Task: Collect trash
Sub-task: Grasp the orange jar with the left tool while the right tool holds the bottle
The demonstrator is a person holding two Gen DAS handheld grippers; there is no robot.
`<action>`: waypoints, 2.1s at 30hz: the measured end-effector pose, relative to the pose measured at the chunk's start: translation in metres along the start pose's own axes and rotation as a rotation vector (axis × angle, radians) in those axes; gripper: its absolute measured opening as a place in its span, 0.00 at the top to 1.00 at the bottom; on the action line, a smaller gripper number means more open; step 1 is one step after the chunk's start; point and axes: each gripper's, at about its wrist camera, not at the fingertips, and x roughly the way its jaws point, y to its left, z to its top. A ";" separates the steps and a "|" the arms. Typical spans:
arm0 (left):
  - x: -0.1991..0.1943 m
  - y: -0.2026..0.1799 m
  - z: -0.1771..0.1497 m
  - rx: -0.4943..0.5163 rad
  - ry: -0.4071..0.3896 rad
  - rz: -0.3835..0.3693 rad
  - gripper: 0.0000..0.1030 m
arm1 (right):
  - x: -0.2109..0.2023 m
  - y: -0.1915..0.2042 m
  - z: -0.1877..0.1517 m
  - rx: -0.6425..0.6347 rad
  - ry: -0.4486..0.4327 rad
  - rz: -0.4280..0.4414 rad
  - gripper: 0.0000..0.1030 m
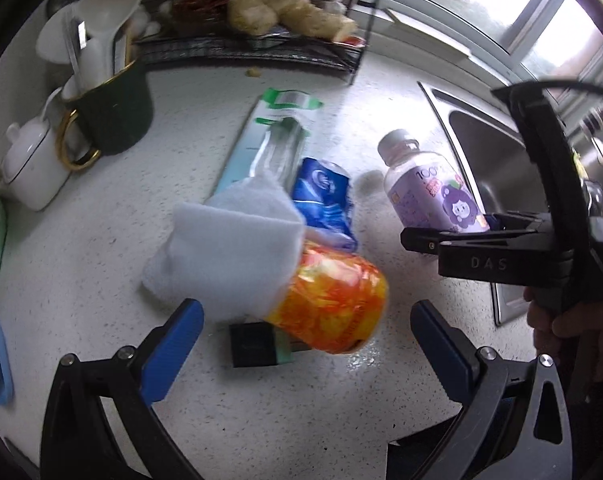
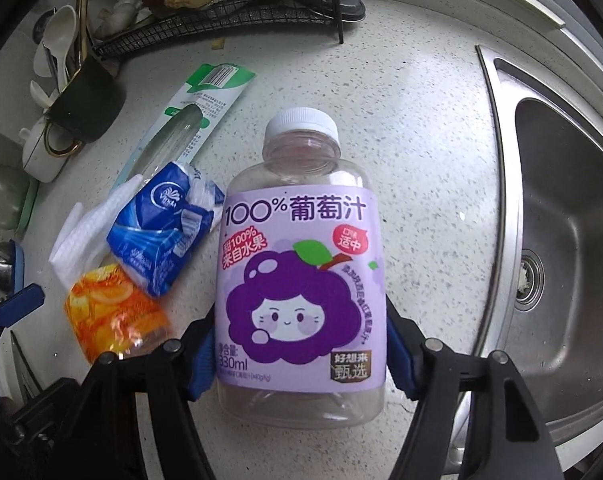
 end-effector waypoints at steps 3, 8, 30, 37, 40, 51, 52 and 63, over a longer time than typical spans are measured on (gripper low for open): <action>0.013 -0.014 -0.003 0.034 0.030 -0.002 0.00 | -0.005 -0.012 -0.008 0.024 -0.006 0.031 0.36; 0.028 -0.041 -0.011 0.077 0.045 -0.042 0.00 | -0.006 -0.029 -0.016 0.031 -0.021 0.036 0.36; 0.037 -0.040 0.009 -0.007 0.021 -0.064 0.00 | -0.031 -0.059 -0.048 0.090 -0.042 0.025 0.36; 0.048 -0.049 0.018 0.030 0.052 -0.050 0.26 | -0.034 -0.058 -0.048 0.093 -0.043 0.030 0.36; 0.048 -0.055 0.017 0.039 0.049 -0.051 0.27 | -0.035 -0.057 -0.049 0.088 -0.046 0.033 0.36; 0.035 -0.072 0.012 0.029 0.012 -0.030 0.39 | -0.047 -0.065 -0.059 0.068 -0.067 0.058 0.36; 0.034 -0.075 0.010 0.027 0.012 -0.026 0.40 | -0.048 -0.066 -0.061 0.062 -0.071 0.062 0.36; 0.004 -0.126 -0.020 -0.053 -0.038 0.063 0.41 | -0.074 -0.095 -0.088 -0.039 -0.110 0.140 0.36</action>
